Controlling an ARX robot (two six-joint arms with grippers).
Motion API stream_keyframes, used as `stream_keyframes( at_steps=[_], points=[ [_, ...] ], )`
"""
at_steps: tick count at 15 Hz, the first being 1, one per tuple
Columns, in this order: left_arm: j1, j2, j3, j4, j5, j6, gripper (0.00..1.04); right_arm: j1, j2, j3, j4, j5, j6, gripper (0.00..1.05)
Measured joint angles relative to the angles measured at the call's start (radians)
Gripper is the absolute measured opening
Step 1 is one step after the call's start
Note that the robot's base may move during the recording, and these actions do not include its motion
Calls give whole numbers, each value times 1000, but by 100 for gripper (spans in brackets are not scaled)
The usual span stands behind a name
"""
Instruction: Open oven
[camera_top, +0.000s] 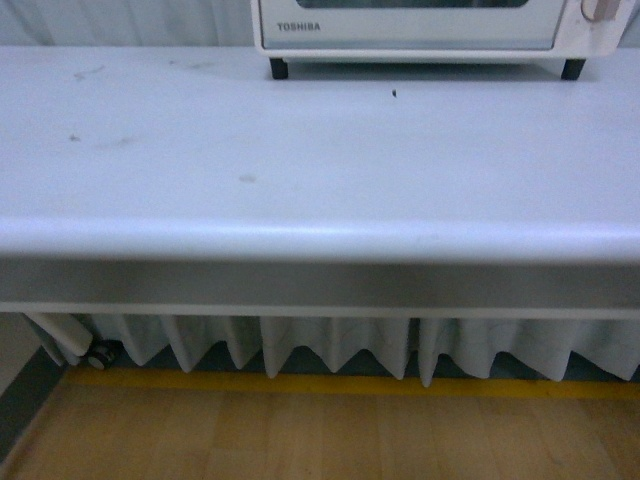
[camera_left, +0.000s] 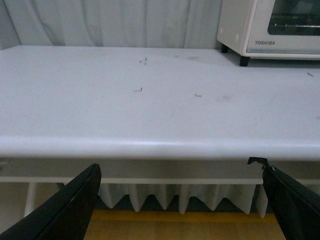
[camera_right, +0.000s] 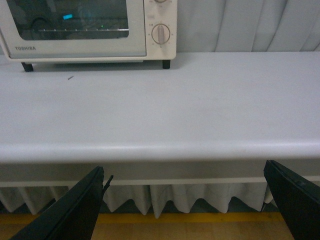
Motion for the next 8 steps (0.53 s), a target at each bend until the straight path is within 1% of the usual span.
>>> stream_keyframes(
  at_steps=[8],
  points=[
    [0, 0, 0, 0, 1, 1, 98, 0, 0, 0, 0, 0, 0, 98]
  ],
)
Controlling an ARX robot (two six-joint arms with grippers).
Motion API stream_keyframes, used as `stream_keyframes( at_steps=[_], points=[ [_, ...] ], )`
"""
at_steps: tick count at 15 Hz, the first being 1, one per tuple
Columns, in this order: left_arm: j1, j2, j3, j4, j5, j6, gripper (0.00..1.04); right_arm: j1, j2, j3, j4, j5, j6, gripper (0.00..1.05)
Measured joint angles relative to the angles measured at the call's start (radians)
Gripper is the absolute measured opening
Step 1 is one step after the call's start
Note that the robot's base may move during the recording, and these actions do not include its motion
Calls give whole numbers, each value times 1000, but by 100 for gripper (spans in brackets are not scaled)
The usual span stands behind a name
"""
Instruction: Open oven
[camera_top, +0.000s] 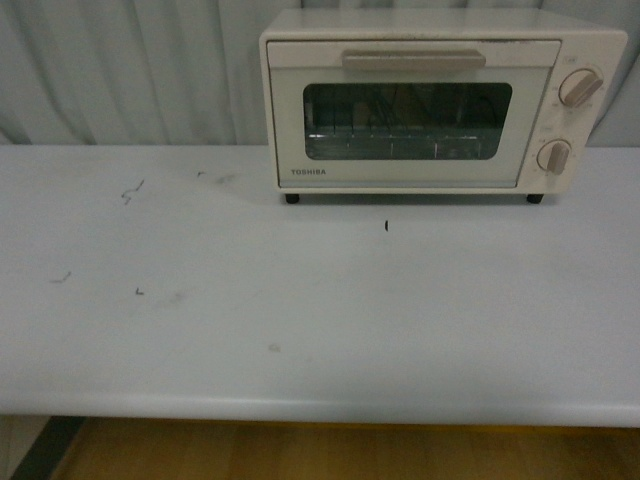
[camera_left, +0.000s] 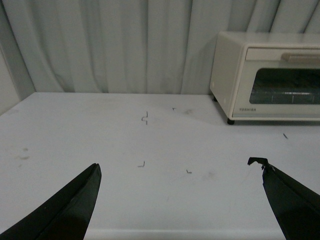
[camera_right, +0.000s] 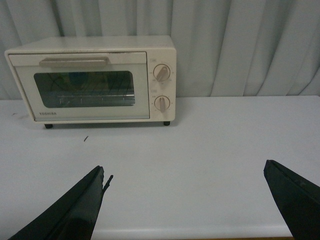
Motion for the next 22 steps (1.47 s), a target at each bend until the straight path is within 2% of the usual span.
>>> stream_keyframes(
  at_steps=[22],
  points=[
    [0, 0, 0, 0, -1, 0, 98, 0, 1, 0, 0, 0, 0, 98]
  ],
)
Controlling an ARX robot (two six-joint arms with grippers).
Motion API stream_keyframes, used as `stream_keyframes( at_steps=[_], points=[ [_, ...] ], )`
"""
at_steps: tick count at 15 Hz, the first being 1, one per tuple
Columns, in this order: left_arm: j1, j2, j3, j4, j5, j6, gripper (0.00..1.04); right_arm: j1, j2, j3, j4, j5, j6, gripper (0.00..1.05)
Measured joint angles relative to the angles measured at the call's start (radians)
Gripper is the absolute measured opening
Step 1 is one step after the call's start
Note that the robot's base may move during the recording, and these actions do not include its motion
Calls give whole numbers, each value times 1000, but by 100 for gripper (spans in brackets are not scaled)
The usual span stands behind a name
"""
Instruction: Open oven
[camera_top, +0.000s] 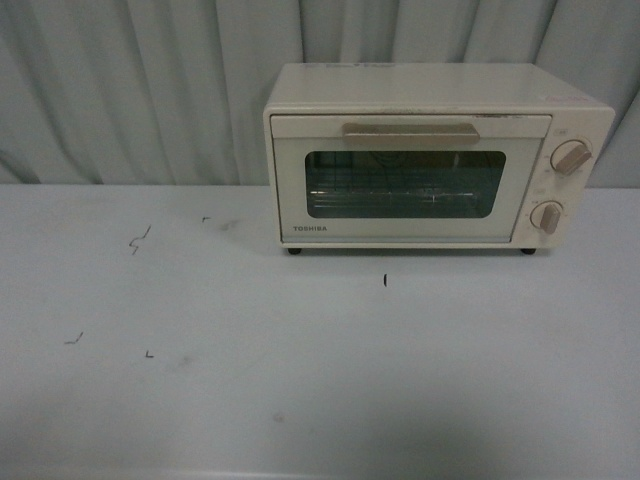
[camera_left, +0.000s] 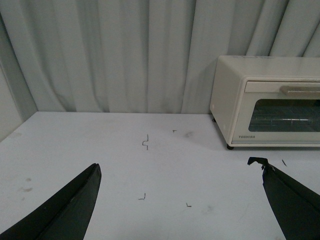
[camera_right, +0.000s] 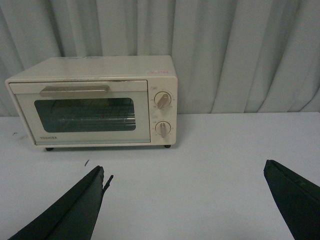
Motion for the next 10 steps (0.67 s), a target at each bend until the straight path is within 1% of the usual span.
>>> stream_keyframes(
  at_steps=[10],
  points=[
    [0, 0, 0, 2, 0, 0, 98, 0, 0, 0, 2, 0, 0, 98]
  ],
)
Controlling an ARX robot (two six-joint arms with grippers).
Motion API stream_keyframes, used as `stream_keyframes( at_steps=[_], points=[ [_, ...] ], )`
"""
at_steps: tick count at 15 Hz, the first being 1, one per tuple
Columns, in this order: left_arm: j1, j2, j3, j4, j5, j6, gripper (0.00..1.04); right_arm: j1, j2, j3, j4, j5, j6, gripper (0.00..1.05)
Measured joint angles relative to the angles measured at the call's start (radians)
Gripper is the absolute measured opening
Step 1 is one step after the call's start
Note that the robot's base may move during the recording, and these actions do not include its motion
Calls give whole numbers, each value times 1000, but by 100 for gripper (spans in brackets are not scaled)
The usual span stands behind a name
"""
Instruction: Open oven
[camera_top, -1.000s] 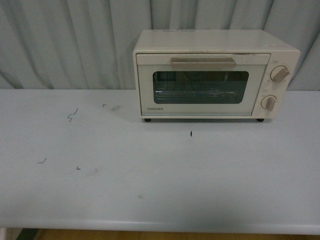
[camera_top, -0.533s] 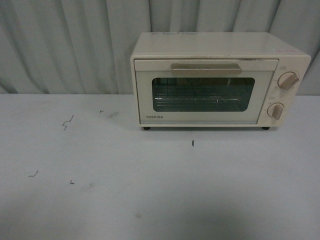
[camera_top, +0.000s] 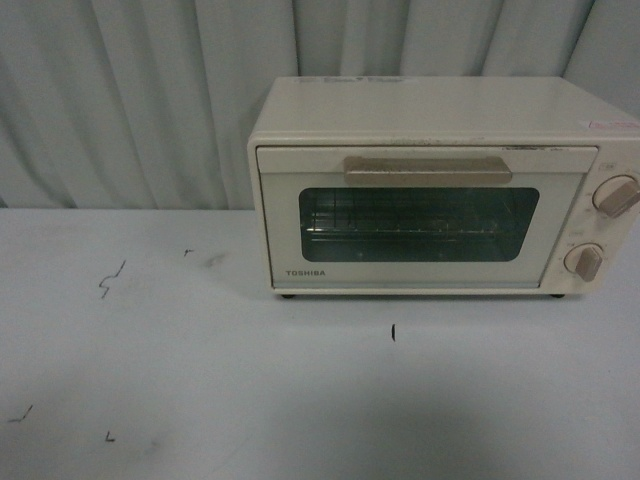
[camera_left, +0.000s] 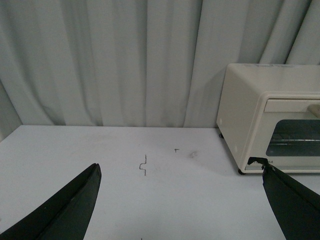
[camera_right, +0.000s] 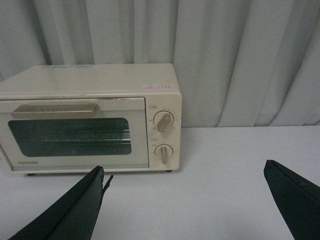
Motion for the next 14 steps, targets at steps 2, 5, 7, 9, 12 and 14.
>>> stream_keyframes(
  at_steps=[2, 5, 7, 9, 12, 14],
  points=[
    [0, 0, 0, -3, 0, 0, 98, 0, 0, 0, -3, 0, 0, 98],
    [0, 0, 0, -2, 0, 0, 98, 0, 0, 0, -2, 0, 0, 98],
    [0, 0, 0, -3, 0, 0, 98, 0, 0, 0, -2, 0, 0, 98],
    [0, 0, 0, -2, 0, 0, 98, 0, 0, 0, -2, 0, 0, 98],
    [6, 11, 14, -59, 17, -13, 98, 0, 0, 0, -2, 0, 0, 98],
    [-39, 361, 188, -204, 121, -203, 98, 0, 0, 0, -2, -1, 0, 98]
  ],
)
